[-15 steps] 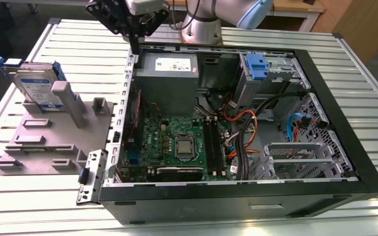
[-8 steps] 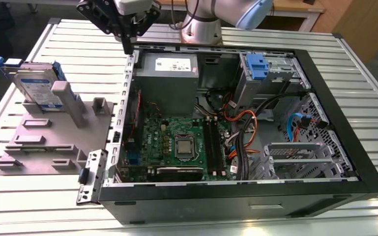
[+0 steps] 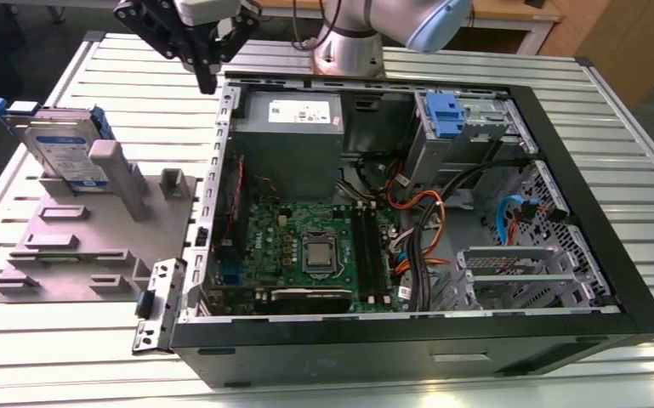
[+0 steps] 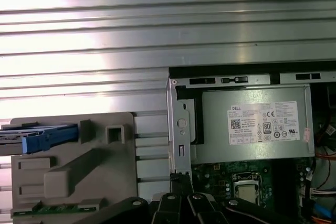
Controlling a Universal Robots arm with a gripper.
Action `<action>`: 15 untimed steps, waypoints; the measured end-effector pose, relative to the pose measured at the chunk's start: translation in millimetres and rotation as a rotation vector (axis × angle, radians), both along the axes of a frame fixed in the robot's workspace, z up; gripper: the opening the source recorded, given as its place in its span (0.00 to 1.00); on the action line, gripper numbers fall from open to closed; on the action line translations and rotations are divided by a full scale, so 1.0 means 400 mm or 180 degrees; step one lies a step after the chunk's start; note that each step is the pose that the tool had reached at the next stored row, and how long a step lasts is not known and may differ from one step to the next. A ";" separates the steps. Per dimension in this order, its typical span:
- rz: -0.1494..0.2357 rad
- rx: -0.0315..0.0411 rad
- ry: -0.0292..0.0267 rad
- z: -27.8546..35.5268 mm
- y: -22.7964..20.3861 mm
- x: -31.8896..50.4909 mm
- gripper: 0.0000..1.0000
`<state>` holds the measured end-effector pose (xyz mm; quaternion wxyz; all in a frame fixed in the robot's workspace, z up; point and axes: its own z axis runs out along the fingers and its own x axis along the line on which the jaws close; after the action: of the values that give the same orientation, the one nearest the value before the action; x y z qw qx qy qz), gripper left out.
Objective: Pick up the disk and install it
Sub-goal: 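Reach for the disk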
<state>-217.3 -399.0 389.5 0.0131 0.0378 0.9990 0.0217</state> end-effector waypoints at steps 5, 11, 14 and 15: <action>-0.0001 0.0000 0.0000 -0.001 0.000 -0.024 0.11; 0.0000 0.0000 0.0000 -0.001 0.000 -0.032 0.11; 0.0000 0.0000 0.0000 -0.001 0.000 -0.033 0.11; -0.0001 0.0000 0.0000 -0.001 0.000 -0.033 0.11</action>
<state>-230.5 -398.9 389.0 0.0131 0.0380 0.9990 0.0217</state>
